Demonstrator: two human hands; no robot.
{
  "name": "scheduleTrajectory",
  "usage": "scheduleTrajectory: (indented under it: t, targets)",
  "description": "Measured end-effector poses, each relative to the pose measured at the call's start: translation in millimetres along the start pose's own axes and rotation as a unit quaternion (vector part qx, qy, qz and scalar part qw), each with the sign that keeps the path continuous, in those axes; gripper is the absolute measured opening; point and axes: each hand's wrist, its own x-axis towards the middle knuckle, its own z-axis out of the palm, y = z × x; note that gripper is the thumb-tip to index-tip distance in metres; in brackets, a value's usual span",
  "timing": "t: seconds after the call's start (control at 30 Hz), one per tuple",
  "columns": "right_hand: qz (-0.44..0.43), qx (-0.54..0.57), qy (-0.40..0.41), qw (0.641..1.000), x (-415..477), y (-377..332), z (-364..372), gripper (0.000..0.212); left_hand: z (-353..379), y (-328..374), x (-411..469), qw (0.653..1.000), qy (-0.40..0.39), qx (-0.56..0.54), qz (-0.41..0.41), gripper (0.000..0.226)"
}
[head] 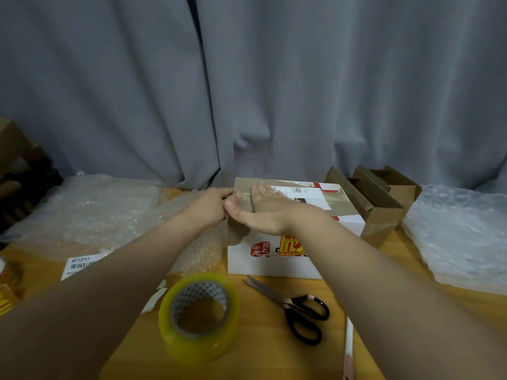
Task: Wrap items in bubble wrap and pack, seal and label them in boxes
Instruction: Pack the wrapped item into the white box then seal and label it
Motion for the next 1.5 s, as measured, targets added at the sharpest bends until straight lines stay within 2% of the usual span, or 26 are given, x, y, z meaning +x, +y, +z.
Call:
scheduleTrajectory:
  t: [0.13,0.23,0.3,0.37,0.47,0.53,0.6,0.67,0.8,0.87,0.93,1.0,1.1,1.2,1.33,1.5]
  targets:
    - [-0.025,0.023,0.008,0.999,-4,7,1,0.097,1,-1,0,1.000,0.002,0.000,-0.017,0.030]
    - [-0.038,0.021,0.032,0.999,-17,34,-2,0.092,2,5,2,0.993,0.023,0.110,-0.023,0.035]
    - [-0.034,-0.019,0.038,0.999,-28,62,-5,0.093,2,12,4,0.982,0.040,0.186,-0.012,0.040]
    - [-0.017,-0.065,0.042,0.997,-38,89,-6,0.097,3,21,7,0.950,0.039,0.308,0.024,0.046]
    - [0.014,-0.088,0.056,0.994,-42,105,-2,0.099,17,44,11,0.875,0.023,0.476,0.086,0.047]
    - [0.024,-0.079,0.064,0.995,-40,103,1,0.099,38,58,8,0.871,-0.034,0.470,0.141,0.045]
    - [0.027,-0.058,0.070,0.995,-42,102,2,0.099,57,61,4,0.881,-0.133,0.432,0.138,0.061]
    - [0.025,-0.054,0.076,0.995,-46,104,4,0.099,58,55,3,0.869,-0.171,0.448,0.116,0.081]
    - [0.033,-0.048,0.077,0.995,-52,108,5,0.111,34,40,4,0.832,-0.138,0.526,0.107,0.098]
    - [0.044,-0.089,0.094,0.991,-53,102,7,0.116,29,37,1,0.816,-0.104,0.558,0.111,0.100]
    - [0.069,-0.152,0.141,0.976,-50,92,11,0.123,35,36,-6,0.782,-0.033,0.602,0.158,0.098]
    - [0.080,-0.185,0.210,0.957,-47,85,21,0.119,48,29,-13,0.762,0.037,0.612,0.211,0.089]
    - [0.046,-0.183,0.335,0.923,-48,85,46,0.095,65,9,-21,0.761,0.113,0.583,0.262,0.078]
    - [0.043,-0.172,0.403,0.898,-48,89,71,0.093,76,-9,-22,0.746,0.169,0.579,0.281,0.084]
    - [0.044,-0.174,0.425,0.887,-45,89,77,0.095,83,-16,-24,0.731,0.199,0.592,0.275,0.095]
    - [0.058,-0.172,0.409,0.894,-46,90,76,0.101,82,-15,-26,0.745,0.179,0.585,0.266,0.105]
